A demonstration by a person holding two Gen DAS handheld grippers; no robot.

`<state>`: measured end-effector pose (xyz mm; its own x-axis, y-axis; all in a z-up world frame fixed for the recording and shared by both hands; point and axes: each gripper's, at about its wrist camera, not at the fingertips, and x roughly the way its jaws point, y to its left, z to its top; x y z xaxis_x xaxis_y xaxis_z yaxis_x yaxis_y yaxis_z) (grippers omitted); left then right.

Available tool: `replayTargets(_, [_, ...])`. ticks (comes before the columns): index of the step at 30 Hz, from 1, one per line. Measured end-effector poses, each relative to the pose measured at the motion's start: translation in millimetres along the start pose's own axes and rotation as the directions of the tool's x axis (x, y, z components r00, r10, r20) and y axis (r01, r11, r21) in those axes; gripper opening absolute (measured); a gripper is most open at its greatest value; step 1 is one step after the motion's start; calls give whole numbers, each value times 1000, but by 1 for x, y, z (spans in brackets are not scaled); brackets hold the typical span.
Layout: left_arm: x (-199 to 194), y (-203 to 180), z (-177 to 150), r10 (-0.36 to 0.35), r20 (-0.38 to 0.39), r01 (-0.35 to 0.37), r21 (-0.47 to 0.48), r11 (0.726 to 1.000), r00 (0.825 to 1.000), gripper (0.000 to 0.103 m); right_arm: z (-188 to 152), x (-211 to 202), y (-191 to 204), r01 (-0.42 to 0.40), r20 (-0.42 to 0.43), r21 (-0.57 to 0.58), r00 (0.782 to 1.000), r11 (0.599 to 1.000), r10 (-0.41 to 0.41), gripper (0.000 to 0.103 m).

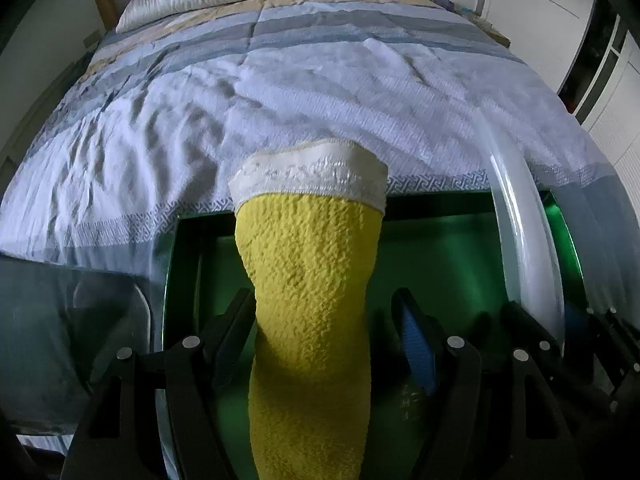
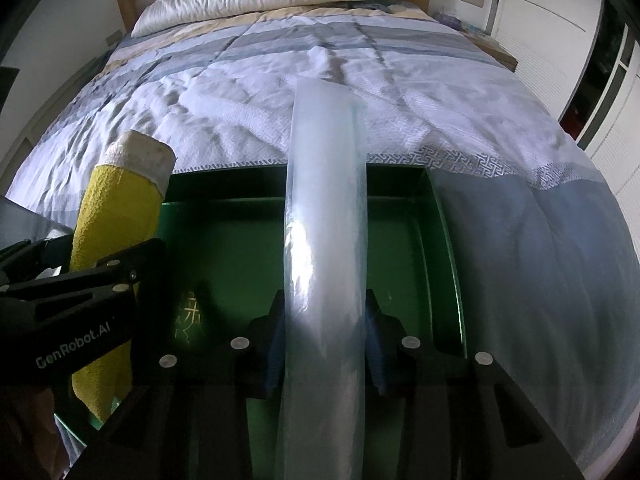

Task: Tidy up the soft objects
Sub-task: 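Lower the towel roll and tube into the green tray and open both grippers, then withdraw both grippers up and away from the green tray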

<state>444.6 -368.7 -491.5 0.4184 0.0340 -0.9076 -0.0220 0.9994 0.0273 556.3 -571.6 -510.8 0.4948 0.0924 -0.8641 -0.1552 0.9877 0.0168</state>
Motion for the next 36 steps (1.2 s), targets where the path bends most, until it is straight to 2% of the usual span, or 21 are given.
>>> replayTargets(3, [1,1,-2,7,0,-7,7,1000,1000,64,3,0,3,12,12,-30,1000,999,-12,35])
replayTargets(10, [-3,4,-2,17,13,-17,8,1000,1000,64,5,-1,6,27,27,-44,999,999,-26,43])
replayTargets(13, [-5,5,-2,19,20,-19,10,1000,1000,66,5,-3,9,36,35,-54,999,998,-34,49])
replayTargets(15, [-7,5,-2,25,29,-25,11,1000,999,73,5,-6,10,41,42,-58,998,998,-38,56])
replayTargets(16, [-8,5,-3,26,34,-26,8,1000,999,73,5,-7,10,46,46,-59,998,997,-44,61])
replayTargets(21, [-13,5,-3,31,47,-32,12,999,998,73,4,-14,10,66,60,-59,996,996,-63,68])
replayTargets(25, [-18,5,-4,39,66,-40,13,999,997,75,3,-23,8,96,83,-52,992,994,-91,80])
replayTargets(26, [-20,6,-4,37,66,-37,8,999,997,78,3,-27,8,104,91,-46,991,993,-100,85])
replayTargets(30, [-24,8,-4,39,76,-39,0,999,996,91,2,-41,6,135,128,-28,983,990,-131,92])
replayTargets(36, [-34,5,-8,26,99,-26,3,1000,995,95,-6,-63,4,187,171,-3,968,982,-184,97])
